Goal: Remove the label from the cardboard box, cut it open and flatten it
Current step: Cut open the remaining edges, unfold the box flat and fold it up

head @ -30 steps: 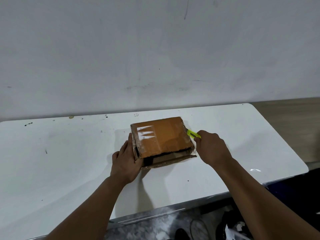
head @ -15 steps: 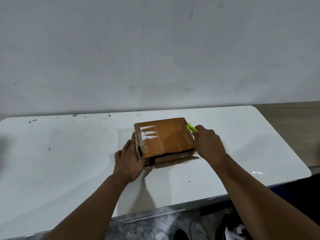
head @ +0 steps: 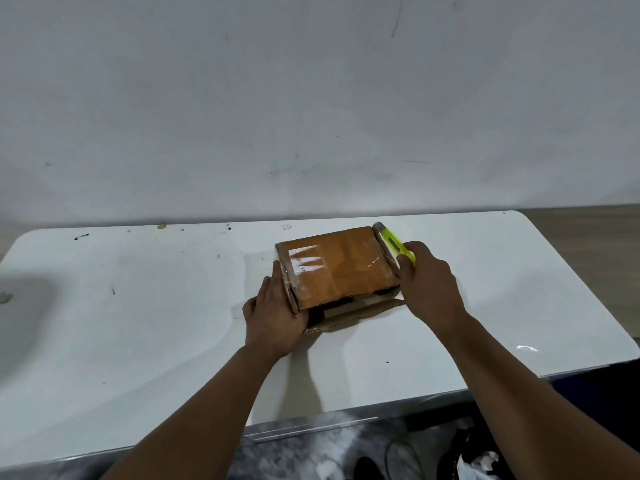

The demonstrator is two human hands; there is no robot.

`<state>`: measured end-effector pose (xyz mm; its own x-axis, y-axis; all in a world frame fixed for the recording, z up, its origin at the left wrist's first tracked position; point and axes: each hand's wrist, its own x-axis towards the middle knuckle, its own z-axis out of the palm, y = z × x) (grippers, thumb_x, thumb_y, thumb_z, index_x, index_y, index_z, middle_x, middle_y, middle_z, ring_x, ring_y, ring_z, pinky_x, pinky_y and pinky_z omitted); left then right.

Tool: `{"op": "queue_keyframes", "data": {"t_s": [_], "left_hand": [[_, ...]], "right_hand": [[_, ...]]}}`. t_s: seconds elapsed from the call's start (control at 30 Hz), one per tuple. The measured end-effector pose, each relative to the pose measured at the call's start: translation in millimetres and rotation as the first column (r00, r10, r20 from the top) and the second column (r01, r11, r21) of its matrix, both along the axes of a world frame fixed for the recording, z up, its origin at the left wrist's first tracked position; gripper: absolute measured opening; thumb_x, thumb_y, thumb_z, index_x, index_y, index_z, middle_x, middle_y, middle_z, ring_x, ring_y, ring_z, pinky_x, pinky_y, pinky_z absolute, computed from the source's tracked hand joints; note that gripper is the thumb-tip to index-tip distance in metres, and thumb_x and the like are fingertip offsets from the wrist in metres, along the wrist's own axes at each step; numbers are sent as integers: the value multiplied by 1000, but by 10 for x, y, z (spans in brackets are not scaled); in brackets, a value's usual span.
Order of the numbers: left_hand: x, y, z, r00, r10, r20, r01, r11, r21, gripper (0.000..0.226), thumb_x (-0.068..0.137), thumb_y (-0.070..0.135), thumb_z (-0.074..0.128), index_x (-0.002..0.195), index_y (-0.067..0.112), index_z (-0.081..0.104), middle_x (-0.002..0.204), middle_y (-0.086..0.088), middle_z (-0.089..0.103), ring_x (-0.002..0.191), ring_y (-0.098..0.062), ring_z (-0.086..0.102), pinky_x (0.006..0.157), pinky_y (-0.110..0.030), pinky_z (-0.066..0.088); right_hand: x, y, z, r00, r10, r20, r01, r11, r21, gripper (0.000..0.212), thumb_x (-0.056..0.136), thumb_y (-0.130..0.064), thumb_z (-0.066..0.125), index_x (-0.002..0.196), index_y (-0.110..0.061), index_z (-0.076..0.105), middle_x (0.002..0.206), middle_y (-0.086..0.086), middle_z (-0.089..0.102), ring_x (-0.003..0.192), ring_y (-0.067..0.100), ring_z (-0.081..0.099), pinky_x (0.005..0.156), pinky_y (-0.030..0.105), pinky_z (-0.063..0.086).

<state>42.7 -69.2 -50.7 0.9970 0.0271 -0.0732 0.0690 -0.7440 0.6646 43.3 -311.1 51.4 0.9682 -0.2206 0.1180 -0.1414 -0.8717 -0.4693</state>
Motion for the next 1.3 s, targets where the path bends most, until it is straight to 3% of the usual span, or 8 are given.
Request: {"op": "queue_keyframes", "data": {"t_s": [0.13, 0.27, 0.37, 0.5, 0.67, 0.8, 1.1, 1.3], "left_hand": [[0, -48, 22, 996, -61, -68, 64, 997, 50, 123, 64, 74, 59, 161, 25, 0, 156, 0, 36, 150, -24, 24, 117, -53, 25], [-14, 81, 44, 988, -120, -94, 120, 993, -14, 135, 52, 83, 65, 160, 30, 4, 160, 4, 29, 151, -22, 19, 120, -49, 19], [2, 231, 85, 984, -155, -86, 152, 987, -45, 140, 47, 87, 75, 158, 33, 7, 167, 7, 11, 155, -17, 9, 123, -45, 11], [110, 278, 174, 972, -187, -139, 180, 982, -59, 162, 44, 82, 83, 161, 27, -13, 172, 7, -5, 158, -15, -4, 126, -47, 3], [167, 206, 188, 973, -199, -114, 187, 976, -108, 159, 40, 78, 86, 162, 30, -3, 166, 8, 21, 153, -20, 19, 125, -47, 11], [188, 129, 204, 973, -204, -110, 203, 979, -28, 157, 46, 74, 89, 161, 23, -7, 165, 4, 11, 152, -19, 13, 125, -43, 7], [199, 57, 190, 983, -166, -77, 170, 984, 57, 154, 38, 80, 85, 155, 20, 6, 153, 3, 21, 144, -20, 24, 120, -41, 16], [198, 47, 214, 984, -158, -81, 165, 983, 86, 151, 39, 79, 85, 155, 21, 7, 152, 3, 22, 143, -21, 25, 118, -41, 19]], "right_hand": [[-137, 369, -10, 979, 187, 79, -197, 970, 143, 38, 101, -26, 43, 138, -25, 46, 93, -1, 63, 80, 24, 61, 68, 28, 41], [-137, 489, -163, 979, 204, 2, -201, 964, 172, 28, 102, -26, 43, 126, -17, 53, 112, 6, 64, 101, 28, 61, 83, 39, 50], [-145, 448, -221, 973, 229, -29, -221, 960, 171, 26, 102, -25, 43, 124, -16, 55, 109, 5, 65, 99, 26, 61, 78, 33, 47], [-160, 388, -211, 964, 266, -13, -260, 951, 165, 31, 102, -24, 44, 131, -19, 52, 118, 3, 64, 105, 22, 60, 77, 25, 38], [-158, 342, -178, 964, 265, -20, -261, 958, 120, 31, 101, -26, 46, 130, -18, 54, 121, 2, 64, 108, 26, 61, 80, 29, 44], [-185, 440, -71, 971, 240, 14, -240, 968, 76, 29, 99, -27, 49, 125, -20, 59, 115, 1, 67, 103, 23, 62, 79, 30, 46], [-235, 680, -42, 939, 315, -140, -318, 948, 4, 31, 99, -34, 45, 123, -27, 62, 104, -6, 70, 88, 13, 64, 71, 28, 53], [-228, 730, 17, 937, 314, -151, -321, 947, -25, 31, 100, -35, 43, 125, -26, 59, 105, -4, 70, 88, 15, 63, 68, 24, 42]]}}
